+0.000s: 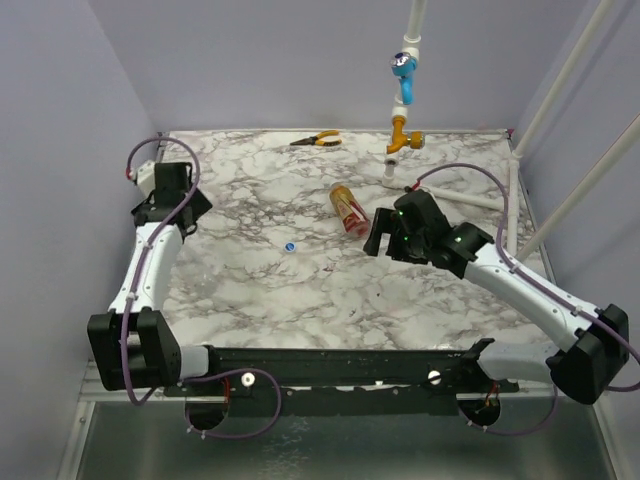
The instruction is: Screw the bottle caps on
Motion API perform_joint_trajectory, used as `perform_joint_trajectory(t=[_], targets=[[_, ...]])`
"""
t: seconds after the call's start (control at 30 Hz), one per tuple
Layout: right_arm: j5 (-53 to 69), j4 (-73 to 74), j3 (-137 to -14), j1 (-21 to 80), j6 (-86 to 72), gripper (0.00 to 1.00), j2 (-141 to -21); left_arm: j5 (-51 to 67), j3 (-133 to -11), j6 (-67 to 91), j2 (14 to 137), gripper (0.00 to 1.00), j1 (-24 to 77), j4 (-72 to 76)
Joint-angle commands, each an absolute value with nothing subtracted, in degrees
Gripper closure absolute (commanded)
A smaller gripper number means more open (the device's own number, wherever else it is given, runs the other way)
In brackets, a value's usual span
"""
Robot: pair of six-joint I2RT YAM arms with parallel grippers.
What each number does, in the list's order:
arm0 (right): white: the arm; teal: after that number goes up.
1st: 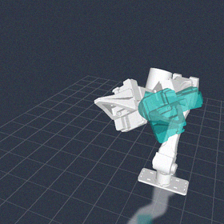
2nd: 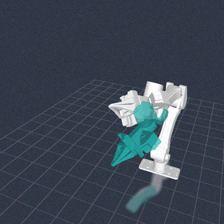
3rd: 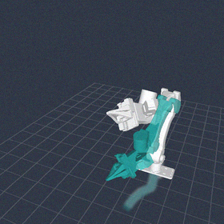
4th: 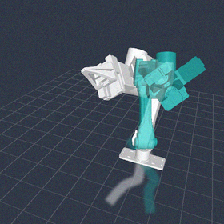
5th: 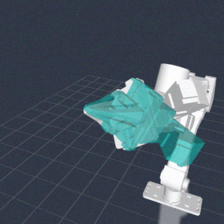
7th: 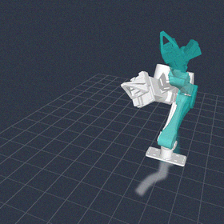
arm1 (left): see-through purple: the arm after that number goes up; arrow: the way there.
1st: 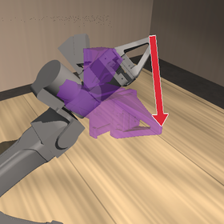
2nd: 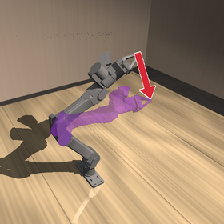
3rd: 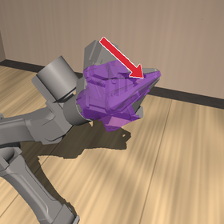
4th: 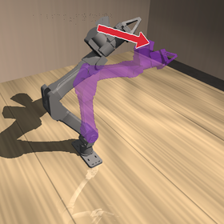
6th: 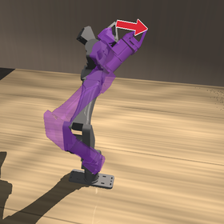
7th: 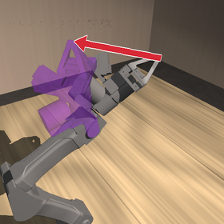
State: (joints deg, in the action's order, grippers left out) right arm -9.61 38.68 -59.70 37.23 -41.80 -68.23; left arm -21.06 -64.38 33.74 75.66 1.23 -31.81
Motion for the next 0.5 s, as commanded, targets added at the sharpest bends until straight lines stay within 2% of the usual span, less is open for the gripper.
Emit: perform_joint_trajectory(t=[0.0,0.1,0.27,0.47], targets=[[-9.1,33.8,-61.5,39.8,-38.9,0.05,-70.9,-21.0,-57.7,35.7,73.5,0.01,-11.1,-38.5],[-9.9,32.8,-63.1,42.5,-38.8,0.07,-73.5,-17.1,-55.2,35.6,74.6,0.01,-14.5,-36.7],[-10.3,32.5,-64.6,45.3,-39.2,0.08,-77.0,-11.5,-54.9,35.4,80.9,0.02,-14.8,-33.8],[-9.7,30.6,-63.3,45.6,-38.9,0.08,-76.5,-6.2,-52.9,36.6,86.0,0.08,-14.8,-29.2]])
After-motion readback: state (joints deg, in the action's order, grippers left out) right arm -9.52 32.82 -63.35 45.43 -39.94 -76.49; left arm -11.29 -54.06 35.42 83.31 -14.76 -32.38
